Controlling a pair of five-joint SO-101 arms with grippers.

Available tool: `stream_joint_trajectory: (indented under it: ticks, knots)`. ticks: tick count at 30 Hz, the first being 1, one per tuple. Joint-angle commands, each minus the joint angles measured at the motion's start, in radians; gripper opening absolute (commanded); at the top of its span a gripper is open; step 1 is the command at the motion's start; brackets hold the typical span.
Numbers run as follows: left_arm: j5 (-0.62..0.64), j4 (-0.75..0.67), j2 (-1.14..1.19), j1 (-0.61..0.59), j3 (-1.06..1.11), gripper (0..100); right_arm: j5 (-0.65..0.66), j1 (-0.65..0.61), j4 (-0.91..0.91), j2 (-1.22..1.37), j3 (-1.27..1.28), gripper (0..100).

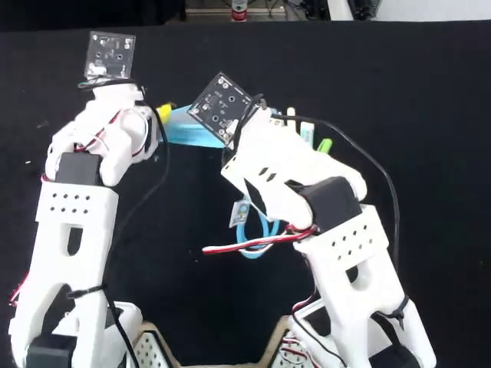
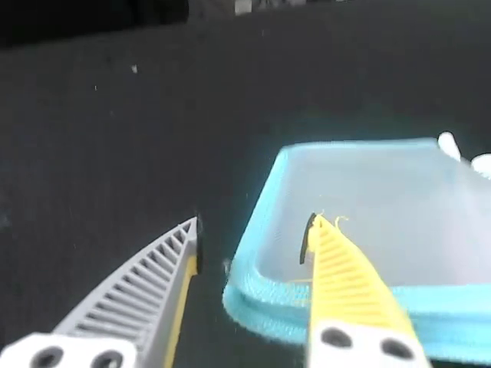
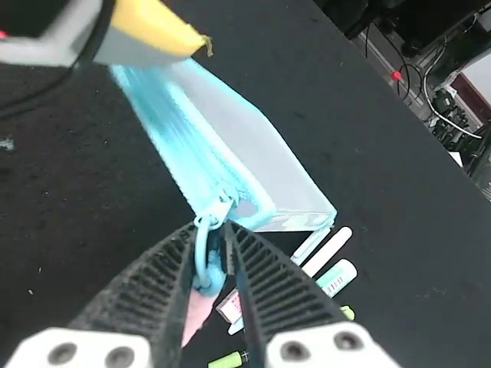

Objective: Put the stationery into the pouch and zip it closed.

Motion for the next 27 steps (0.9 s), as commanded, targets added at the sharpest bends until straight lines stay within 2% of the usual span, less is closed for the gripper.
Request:
stream_joint_trajectory:
  ticks: [1,7,12,15,22,27]
  knots:
    - [-0.014,0.109,-0.002,0.008,-0.067,23,-0.011,-0.005,-0.038,-0.036,-0.073,1.0]
    - [-0.008,0.311,-0.091,0.013,-0.059,23,-0.087,-0.006,-0.133,-0.033,-0.071,1.1]
    - [-0.008,0.405,-0.219,0.117,-0.027,23,-0.089,-0.041,-0.218,-0.031,-0.070,1.1]
    - [0.041,0.367,-0.288,0.173,0.073,23,-0.089,-0.095,-0.236,-0.031,-0.070,1.1]
    - [0.060,0.264,-0.525,0.176,0.292,23,-0.087,-0.146,-0.230,-0.039,-0.070,1.1]
    - [0.061,0.216,-0.720,0.107,0.364,23,-0.089,-0.144,-0.195,-0.041,-0.028,1.1]
